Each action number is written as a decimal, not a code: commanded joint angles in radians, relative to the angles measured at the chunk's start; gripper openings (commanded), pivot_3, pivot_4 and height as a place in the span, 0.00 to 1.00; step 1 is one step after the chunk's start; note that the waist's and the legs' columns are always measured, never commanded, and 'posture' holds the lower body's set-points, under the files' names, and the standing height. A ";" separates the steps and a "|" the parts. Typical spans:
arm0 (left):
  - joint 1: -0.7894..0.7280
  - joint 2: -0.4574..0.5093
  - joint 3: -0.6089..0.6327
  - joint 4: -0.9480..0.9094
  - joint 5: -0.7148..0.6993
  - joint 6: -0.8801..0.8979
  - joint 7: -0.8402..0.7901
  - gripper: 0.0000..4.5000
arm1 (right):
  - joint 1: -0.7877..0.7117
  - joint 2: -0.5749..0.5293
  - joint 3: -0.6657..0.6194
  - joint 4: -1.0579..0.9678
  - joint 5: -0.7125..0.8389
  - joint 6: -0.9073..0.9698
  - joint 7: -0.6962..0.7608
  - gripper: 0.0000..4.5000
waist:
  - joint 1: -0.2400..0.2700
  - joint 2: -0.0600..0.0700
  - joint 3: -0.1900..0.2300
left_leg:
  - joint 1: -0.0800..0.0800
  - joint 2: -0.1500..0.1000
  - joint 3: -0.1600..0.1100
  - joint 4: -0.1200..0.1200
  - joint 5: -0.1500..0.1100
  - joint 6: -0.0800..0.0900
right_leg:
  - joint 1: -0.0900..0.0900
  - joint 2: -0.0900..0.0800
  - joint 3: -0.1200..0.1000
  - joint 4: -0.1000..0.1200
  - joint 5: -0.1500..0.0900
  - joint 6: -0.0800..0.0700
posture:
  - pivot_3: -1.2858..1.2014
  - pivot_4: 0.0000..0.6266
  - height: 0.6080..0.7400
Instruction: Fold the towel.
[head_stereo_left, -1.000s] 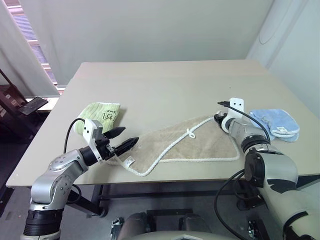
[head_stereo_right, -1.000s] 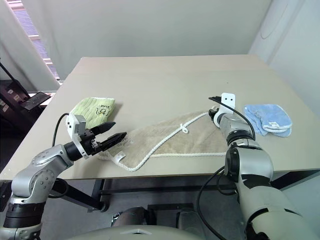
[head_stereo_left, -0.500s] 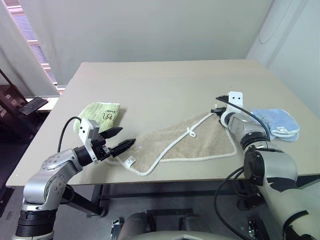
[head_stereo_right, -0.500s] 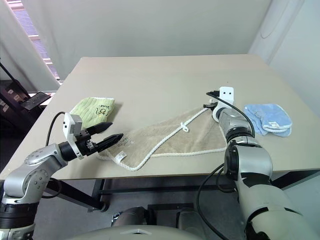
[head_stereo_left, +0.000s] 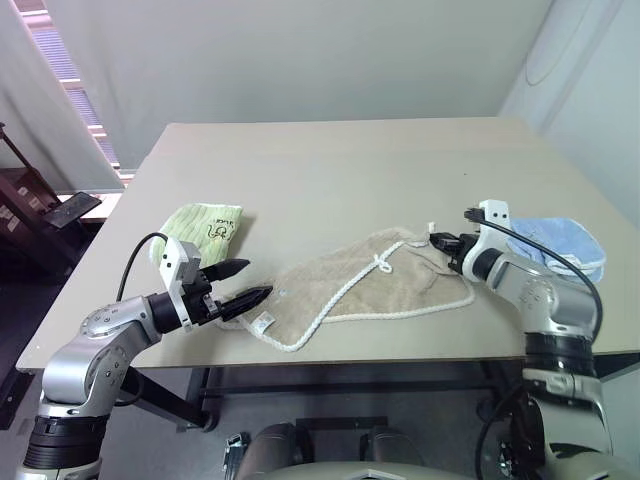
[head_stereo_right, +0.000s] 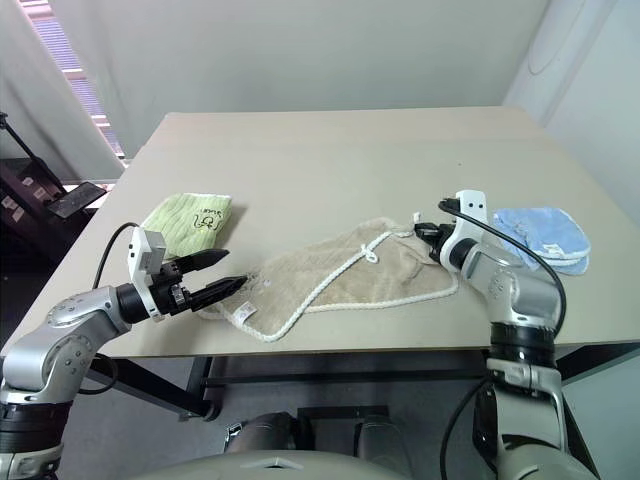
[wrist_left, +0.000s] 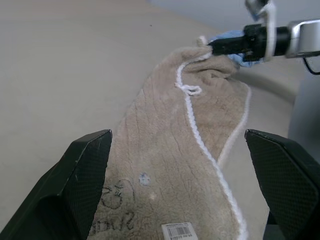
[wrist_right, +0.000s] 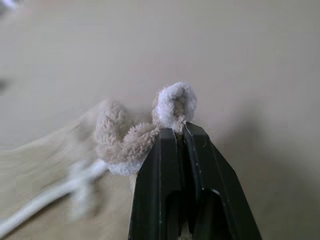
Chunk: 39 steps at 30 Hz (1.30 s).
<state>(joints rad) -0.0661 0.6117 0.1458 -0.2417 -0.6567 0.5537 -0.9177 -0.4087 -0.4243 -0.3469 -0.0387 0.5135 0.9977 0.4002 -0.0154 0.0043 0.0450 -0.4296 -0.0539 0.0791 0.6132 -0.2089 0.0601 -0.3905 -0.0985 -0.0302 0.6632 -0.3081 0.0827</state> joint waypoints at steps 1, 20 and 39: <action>-0.029 0.016 -0.015 0.014 0.010 -0.020 -0.041 1.00 | 0.055 -0.017 -0.063 -0.198 0.121 0.118 0.005 0.01 | 0.004 0.000 0.000 | 0.000 0.000 0.000 0.000 0.000 0.000 | 0.000 0.000 0.000 0.000 0.000 0.000 | 0.52 0.00 0.81; -0.097 -0.002 -0.080 0.137 0.082 -0.085 -0.119 1.00 | 0.308 -0.129 0.086 -0.296 0.117 0.065 0.030 0.12 | 0.004 -0.001 0.000 | -0.001 0.000 0.004 -0.002 -0.002 0.004 | 0.002 -0.005 -0.002 -0.010 0.001 0.002 | 0.52 0.00 0.81; -0.065 0.002 -0.045 0.126 0.077 -0.095 -0.097 1.00 | 0.201 -0.457 0.295 -0.093 -0.074 -0.332 0.526 0.55 | 0.005 -0.002 0.000 | -0.002 0.000 0.005 0.001 -0.004 0.006 | 0.003 -0.006 -0.003 -0.014 0.003 0.005 | 0.52 0.00 0.81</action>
<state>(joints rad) -0.1234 0.6076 0.0684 -0.0979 -0.5767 0.4747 -1.0189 -0.1802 -0.8610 -0.0657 -0.1522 0.4702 0.7156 0.8914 -0.0108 0.0028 0.0446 -0.4318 -0.0538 0.0841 0.6141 -0.2126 0.0662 -0.3879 -0.1044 -0.0330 0.6495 -0.3047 0.0879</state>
